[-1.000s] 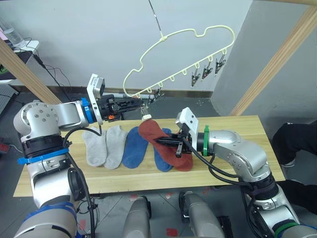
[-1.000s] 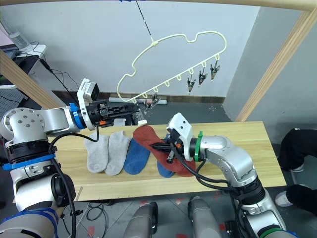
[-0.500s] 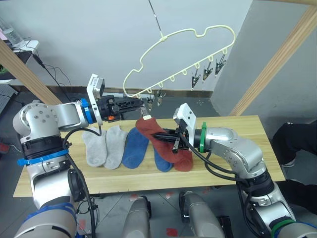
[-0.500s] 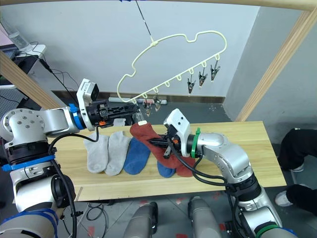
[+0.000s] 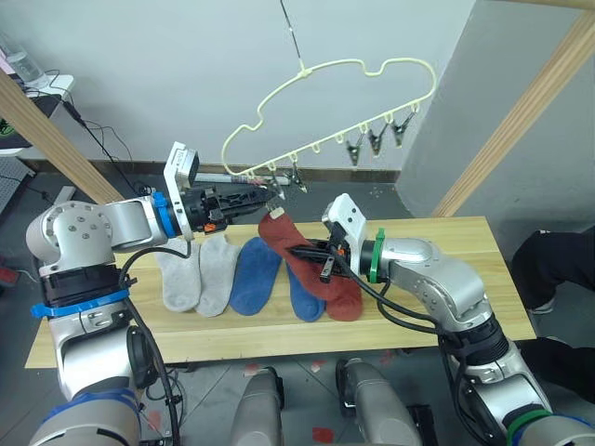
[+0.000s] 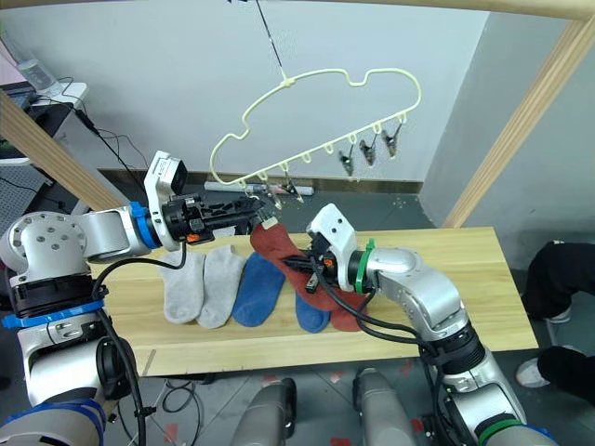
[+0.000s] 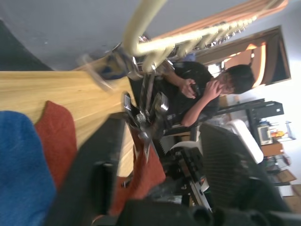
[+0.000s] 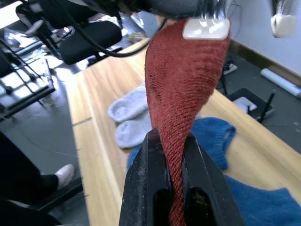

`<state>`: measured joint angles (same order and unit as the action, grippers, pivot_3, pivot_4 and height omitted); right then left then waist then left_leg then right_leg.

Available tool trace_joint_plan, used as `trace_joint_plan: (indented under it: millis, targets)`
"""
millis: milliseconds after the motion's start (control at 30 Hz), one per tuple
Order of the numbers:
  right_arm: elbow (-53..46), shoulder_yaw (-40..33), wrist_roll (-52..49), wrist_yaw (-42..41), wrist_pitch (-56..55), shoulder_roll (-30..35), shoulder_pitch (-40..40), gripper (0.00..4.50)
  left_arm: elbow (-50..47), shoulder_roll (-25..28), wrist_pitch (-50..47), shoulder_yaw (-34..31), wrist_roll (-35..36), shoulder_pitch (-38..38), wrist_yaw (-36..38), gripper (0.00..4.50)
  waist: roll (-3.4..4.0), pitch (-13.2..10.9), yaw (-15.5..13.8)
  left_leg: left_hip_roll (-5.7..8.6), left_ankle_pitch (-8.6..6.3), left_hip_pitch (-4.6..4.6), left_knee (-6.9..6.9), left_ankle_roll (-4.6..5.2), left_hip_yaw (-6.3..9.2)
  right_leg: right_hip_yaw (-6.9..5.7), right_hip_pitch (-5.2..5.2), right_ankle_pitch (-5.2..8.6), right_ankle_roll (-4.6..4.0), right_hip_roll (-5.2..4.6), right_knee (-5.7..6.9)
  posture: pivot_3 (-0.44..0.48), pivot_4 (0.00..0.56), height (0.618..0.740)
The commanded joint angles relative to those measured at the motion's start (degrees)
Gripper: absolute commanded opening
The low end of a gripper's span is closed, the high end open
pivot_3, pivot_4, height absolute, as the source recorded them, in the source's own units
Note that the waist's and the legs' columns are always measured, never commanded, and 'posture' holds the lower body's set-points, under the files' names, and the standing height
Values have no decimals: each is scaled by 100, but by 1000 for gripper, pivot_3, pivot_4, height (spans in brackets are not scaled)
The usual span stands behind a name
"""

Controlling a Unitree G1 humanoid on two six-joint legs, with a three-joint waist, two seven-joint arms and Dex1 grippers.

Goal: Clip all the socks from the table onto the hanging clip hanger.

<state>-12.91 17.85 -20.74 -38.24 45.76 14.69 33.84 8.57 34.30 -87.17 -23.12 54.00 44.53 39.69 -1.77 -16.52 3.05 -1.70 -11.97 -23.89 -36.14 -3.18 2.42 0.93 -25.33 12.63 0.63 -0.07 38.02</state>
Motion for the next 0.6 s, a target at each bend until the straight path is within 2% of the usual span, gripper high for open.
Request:
trace_joint_plan:
  millis: [33,100,133,200,300,400,533,600]
  targets:
    - [-54,29,53,120,-140,-193,143,0,-461,234,38,-196,180,-198,39,3853,0,0,10,0,0,0,0,0,0,-1,0,0,0,0,0,5,257,740]
    - [10,52,110,172,-189,-270,173,0,-715,351,91,-202,176,-387,27,4437,-1,0,9,-2,0,0,2,0,1,-1,-2,0,0,1,0,4,254,740]
    - [58,22,113,207,-185,-336,186,269,-949,443,250,-129,113,-547,59,4497,-1,0,8,-3,0,-1,3,0,1,-1,-2,0,0,1,-1,5,253,740]
    - [177,5,197,296,-255,-454,215,821,-1761,778,1285,268,-501,-1160,195,4500,-3,2,15,-3,0,-1,4,-1,1,-1,-2,0,0,-1,-1,13,250,740]
    - [137,1,197,241,-271,-418,163,1894,-2352,820,1983,312,-941,-1779,-130,4500,-3,2,-44,-3,2,1,9,-8,-2,4,-5,0,-2,-15,-1,26,250,740]
    - [-78,-87,129,176,-178,-221,19,2901,-2902,641,2356,243,-1041,-2186,-399,4500,-5,3,-139,1,3,-2,7,-11,-1,3,-4,0,-2,-14,-5,32,249,740]
    - [-457,-243,48,190,-46,70,-117,4334,-3289,244,2966,271,-1247,-2341,-828,4500,-9,5,-238,6,4,-8,-1,-11,3,-2,2,0,-1,-15,-10,39,253,740]
    - [-688,-384,-57,212,41,139,-130,4461,-3371,72,3458,365,-1549,-2390,-1023,4500,-10,6,-243,8,4,-7,-3,-11,-4,3,2,-2,1,-15,-12,40,254,740]
